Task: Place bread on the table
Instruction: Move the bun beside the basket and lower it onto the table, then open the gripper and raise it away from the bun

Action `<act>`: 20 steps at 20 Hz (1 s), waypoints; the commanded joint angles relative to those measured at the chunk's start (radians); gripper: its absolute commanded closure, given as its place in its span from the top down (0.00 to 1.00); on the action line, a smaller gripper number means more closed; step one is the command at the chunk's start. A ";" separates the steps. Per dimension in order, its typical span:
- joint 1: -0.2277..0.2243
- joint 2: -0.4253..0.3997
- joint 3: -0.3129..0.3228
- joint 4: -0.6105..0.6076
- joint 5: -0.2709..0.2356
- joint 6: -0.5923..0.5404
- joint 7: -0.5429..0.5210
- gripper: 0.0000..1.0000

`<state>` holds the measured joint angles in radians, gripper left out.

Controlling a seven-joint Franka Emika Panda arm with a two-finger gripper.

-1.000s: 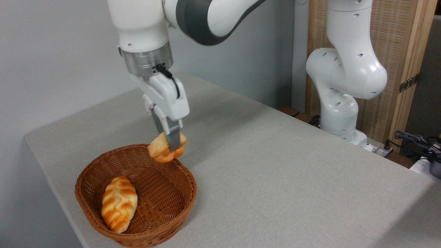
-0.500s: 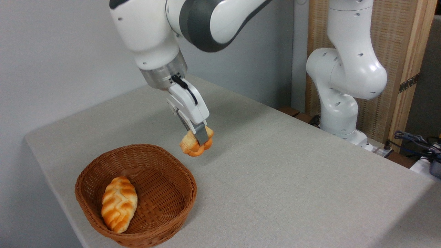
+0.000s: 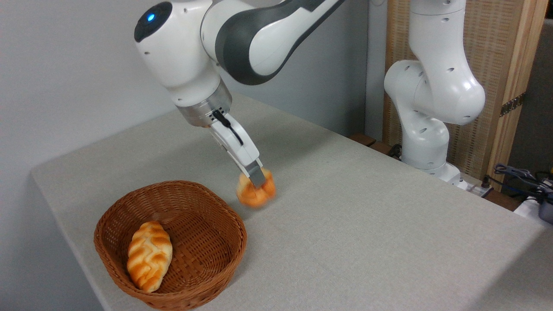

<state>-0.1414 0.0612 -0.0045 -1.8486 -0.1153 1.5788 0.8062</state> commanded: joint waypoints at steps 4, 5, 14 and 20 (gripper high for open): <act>-0.003 0.011 -0.012 0.014 -0.004 -0.023 0.008 1.00; -0.003 0.008 -0.012 0.017 -0.004 -0.023 0.008 1.00; 0.006 -0.024 0.032 0.132 -0.004 -0.023 0.010 1.00; 0.006 -0.026 0.083 0.227 -0.012 0.006 0.011 1.00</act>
<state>-0.1291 0.0336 0.0328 -1.6883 -0.1152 1.5806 0.8061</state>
